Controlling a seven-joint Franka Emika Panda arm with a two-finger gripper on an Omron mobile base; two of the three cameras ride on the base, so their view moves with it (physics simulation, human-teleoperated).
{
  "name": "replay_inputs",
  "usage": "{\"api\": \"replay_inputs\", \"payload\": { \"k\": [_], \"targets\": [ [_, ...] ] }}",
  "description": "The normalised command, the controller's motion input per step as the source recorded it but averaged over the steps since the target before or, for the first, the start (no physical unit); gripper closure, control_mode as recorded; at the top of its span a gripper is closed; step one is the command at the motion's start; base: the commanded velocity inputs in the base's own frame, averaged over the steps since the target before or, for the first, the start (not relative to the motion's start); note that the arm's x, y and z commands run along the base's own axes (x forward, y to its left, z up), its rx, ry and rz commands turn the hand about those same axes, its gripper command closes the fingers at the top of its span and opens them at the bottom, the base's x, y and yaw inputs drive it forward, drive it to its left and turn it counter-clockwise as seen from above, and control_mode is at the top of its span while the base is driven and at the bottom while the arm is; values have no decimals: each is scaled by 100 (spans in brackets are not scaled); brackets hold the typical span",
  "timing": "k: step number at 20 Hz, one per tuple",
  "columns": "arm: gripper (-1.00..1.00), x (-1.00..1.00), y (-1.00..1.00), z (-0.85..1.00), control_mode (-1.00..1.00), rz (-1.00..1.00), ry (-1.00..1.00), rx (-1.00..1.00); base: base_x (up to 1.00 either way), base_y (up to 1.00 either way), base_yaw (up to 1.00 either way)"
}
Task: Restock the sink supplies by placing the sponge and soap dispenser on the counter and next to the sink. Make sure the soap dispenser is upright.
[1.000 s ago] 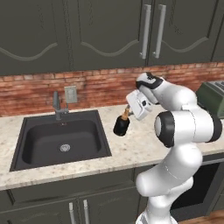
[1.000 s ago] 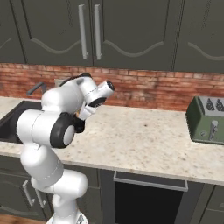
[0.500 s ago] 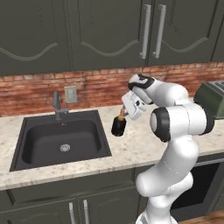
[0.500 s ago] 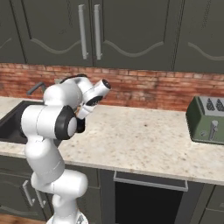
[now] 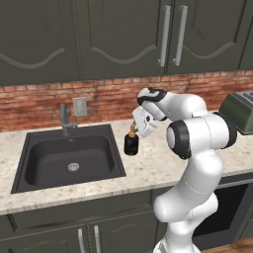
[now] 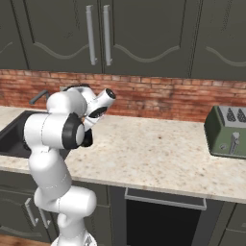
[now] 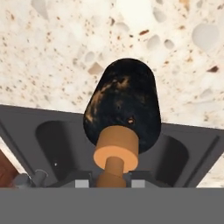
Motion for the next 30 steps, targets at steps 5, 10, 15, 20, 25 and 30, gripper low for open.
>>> {"api": "replay_inputs", "payload": {
  "k": [5, 10, 15, 20, 25, 30],
  "targets": [
    [100, 17, 0, -37, -100, -4, 0, -1, 0, 0, 0],
    [100, 5, -2, -25, -100, -1, 0, 0, 0, 0, 0],
    [-100, 0, -8, -16, -100, -1, 0, 0, 0, 0, 0],
    [-100, -8, -13, 0, -100, -1, 0, 0, 0, 0, 0],
    [-100, -12, -16, 9, -100, -4, -3, 1, 0, 0, 0],
    [-100, -1, -9, 31, -100, -7, -1, 2, 0, 0, 0]
  ]
}}
